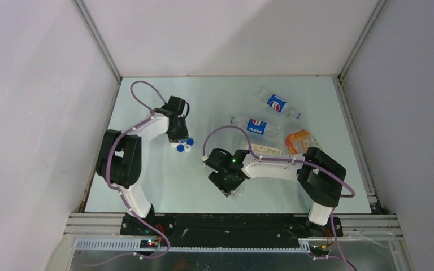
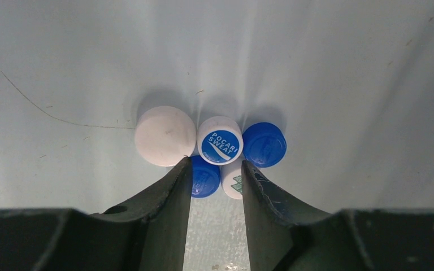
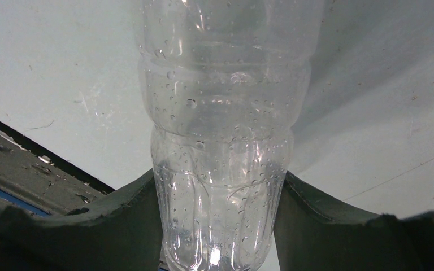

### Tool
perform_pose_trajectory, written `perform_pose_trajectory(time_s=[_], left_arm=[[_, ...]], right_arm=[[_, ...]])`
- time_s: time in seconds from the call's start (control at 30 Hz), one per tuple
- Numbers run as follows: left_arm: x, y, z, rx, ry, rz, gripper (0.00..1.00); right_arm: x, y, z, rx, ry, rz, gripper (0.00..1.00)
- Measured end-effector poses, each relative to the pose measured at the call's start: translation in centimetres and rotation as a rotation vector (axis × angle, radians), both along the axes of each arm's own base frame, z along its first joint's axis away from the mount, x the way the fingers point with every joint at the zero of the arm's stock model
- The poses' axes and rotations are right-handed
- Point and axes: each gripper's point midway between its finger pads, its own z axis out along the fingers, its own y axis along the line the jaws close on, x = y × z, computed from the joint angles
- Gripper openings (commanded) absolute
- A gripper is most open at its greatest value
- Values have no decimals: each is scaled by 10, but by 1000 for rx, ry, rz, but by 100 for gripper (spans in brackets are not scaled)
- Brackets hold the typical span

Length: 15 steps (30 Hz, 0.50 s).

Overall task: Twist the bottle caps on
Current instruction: Pick up the plastic bottle at the center of the board.

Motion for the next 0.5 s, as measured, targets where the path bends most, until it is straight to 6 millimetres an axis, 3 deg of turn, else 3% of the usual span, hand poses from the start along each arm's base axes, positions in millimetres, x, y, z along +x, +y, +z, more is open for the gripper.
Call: perform_pose_trajectory(time_s=[0.27, 0.5], left_arm=[[0, 0, -14, 9, 30, 1, 44], [7, -2, -14, 7, 20, 1, 45]], right_arm=[[0, 0, 0, -1, -1, 5, 45], [0, 0, 0, -2, -1, 7, 45]])
